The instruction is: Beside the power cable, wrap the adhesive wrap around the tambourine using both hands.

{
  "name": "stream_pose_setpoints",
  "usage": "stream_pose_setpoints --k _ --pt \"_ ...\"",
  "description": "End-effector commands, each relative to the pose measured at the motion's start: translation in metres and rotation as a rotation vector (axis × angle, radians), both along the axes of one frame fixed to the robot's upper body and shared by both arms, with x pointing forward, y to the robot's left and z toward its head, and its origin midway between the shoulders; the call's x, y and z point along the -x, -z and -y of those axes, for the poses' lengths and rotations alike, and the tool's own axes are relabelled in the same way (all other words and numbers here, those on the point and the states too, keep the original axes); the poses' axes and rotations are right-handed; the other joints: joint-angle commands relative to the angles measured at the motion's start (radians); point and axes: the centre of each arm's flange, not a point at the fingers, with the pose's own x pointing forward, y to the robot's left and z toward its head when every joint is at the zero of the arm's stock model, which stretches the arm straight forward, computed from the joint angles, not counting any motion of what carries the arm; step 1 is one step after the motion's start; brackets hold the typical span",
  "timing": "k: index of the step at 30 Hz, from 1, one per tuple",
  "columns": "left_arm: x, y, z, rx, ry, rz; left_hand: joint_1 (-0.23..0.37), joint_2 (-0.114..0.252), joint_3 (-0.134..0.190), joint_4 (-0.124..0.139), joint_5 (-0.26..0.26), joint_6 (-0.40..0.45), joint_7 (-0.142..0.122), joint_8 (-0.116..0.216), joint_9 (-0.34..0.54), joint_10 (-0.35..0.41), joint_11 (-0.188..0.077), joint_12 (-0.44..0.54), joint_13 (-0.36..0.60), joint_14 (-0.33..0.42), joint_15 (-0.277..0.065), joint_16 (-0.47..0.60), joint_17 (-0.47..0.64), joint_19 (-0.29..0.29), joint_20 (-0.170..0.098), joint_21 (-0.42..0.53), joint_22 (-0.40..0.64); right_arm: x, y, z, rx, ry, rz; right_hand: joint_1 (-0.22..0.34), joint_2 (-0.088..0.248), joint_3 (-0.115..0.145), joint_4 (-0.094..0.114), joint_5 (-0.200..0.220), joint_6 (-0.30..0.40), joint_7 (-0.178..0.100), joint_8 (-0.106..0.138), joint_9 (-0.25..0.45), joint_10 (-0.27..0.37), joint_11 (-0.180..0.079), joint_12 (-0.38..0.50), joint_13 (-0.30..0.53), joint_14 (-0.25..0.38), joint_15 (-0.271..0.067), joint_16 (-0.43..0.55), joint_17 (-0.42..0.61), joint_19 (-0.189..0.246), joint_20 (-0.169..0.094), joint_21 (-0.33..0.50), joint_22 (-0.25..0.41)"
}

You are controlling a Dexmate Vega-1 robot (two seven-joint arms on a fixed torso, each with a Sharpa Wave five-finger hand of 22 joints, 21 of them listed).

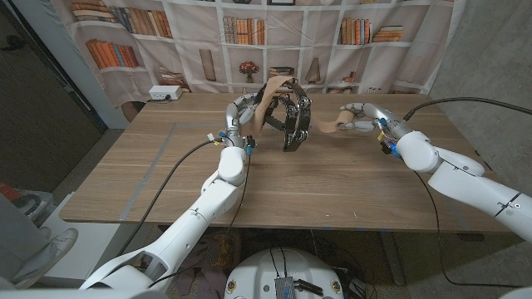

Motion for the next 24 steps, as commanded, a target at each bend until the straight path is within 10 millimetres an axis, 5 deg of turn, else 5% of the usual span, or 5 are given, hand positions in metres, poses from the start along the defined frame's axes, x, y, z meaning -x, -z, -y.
stream_pose_setpoints --k 1,24 --pt "0.002 -0.01 -0.002 0.014 -0.007 0.024 -0.004 0.006 0.082 0.078 0.007 0.006 0.0 -0.002 -0.001 0.001 -0.004 -0.002 0.002 0.044 -0.084 0.007 0.0 -0.004 -0.123 0.002 0.004 0.012 0.024 -0.02 -0.041 -0.063 -0.056 0.045 0.054 -0.005 0.002 0.0 0.008 -0.001 -0.004 0.005 0.269 -0.247 0.005 0.004 -0.002 -0.19 -0.003 0.002 -0.004 -0.121 0.006 0.0" --pt "0.002 -0.007 0.002 0.048 -0.025 0.02 -0.005 0.008 0.081 0.078 0.008 0.006 0.002 -0.005 -0.001 0.0 -0.003 -0.003 0.005 0.046 -0.084 0.009 0.0 -0.005 -0.124 0.005 0.005 0.019 0.045 -0.038 -0.028 -0.164 -0.145 0.04 0.054 -0.006 0.004 0.0 0.014 0.007 -0.003 0.005 0.275 -0.246 0.005 0.006 -0.006 -0.19 -0.009 -0.001 -0.007 -0.115 0.01 -0.007"
